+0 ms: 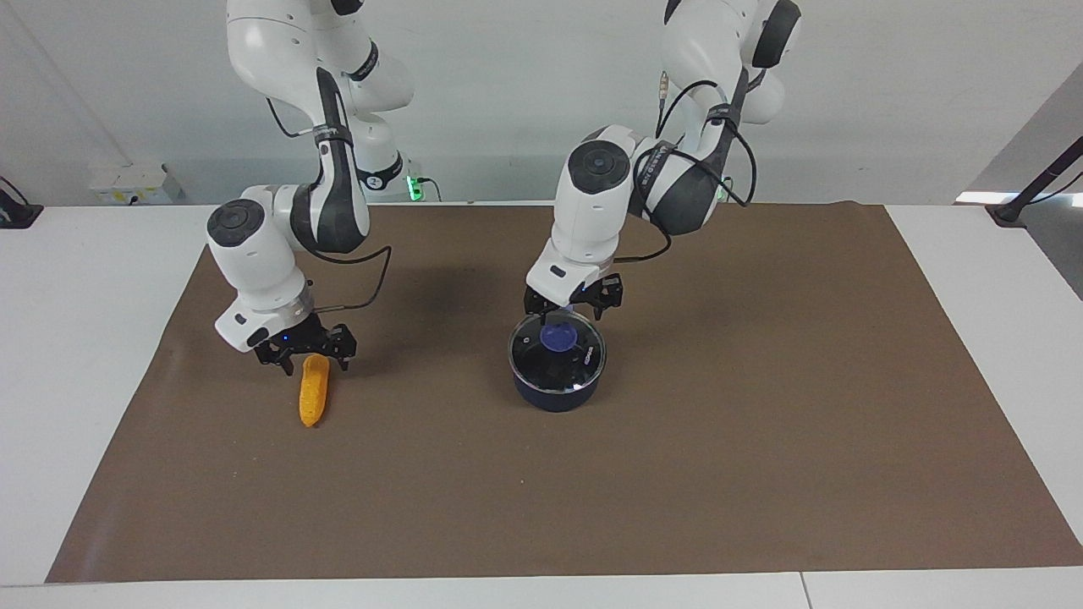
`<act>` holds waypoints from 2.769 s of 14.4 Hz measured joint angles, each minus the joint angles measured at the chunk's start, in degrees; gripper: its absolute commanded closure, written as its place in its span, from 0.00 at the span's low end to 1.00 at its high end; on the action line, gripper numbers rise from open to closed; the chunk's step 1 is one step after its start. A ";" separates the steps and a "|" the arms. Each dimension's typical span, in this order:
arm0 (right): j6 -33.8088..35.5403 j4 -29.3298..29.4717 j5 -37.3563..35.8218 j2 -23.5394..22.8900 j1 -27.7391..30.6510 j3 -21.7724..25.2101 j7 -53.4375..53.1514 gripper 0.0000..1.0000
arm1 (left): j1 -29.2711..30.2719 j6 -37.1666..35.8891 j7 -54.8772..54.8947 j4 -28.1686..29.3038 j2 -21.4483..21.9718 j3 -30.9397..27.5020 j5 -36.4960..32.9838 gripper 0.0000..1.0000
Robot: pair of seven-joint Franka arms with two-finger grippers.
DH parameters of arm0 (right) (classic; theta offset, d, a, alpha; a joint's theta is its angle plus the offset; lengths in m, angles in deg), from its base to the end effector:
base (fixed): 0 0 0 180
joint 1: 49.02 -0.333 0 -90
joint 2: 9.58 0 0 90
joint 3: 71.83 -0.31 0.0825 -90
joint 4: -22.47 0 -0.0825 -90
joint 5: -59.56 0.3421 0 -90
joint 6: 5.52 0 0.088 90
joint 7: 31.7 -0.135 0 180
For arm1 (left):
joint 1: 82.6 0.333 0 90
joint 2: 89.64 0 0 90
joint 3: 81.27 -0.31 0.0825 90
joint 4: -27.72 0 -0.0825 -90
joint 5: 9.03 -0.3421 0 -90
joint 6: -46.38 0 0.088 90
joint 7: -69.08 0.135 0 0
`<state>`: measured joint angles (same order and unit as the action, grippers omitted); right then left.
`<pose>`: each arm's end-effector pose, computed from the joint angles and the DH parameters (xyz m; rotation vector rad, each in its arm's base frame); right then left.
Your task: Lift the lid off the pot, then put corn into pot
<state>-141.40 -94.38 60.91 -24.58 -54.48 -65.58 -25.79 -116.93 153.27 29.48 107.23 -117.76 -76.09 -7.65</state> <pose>0.5671 -0.0055 0.3166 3.1220 0.1214 0.1114 0.5110 -0.4114 0.4076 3.0969 0.0296 -0.0779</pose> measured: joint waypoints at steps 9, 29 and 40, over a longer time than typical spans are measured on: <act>-2.12 -0.03 0.58 -2.92 2.09 0.05 2.93 1.00 | -0.24 2.56 -0.01 -0.05 -0.90 -0.04 -0.01 0.00; 15.44 13.11 0.92 -1.97 -2.96 -1.06 2.10 1.00 | -1.00 2.66 -0.80 0.05 -1.75 -0.45 -1.78 0.56; 23.65 22.09 1.75 -1.83 -12.33 -2.31 -13.60 1.00 | 2.36 -3.85 0.14 -1.23 5.25 -1.22 -1.41 0.61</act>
<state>-117.75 -72.29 62.66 -26.42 -66.81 -67.89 -39.40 -114.56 149.42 29.62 106.00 -112.51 -77.31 -9.06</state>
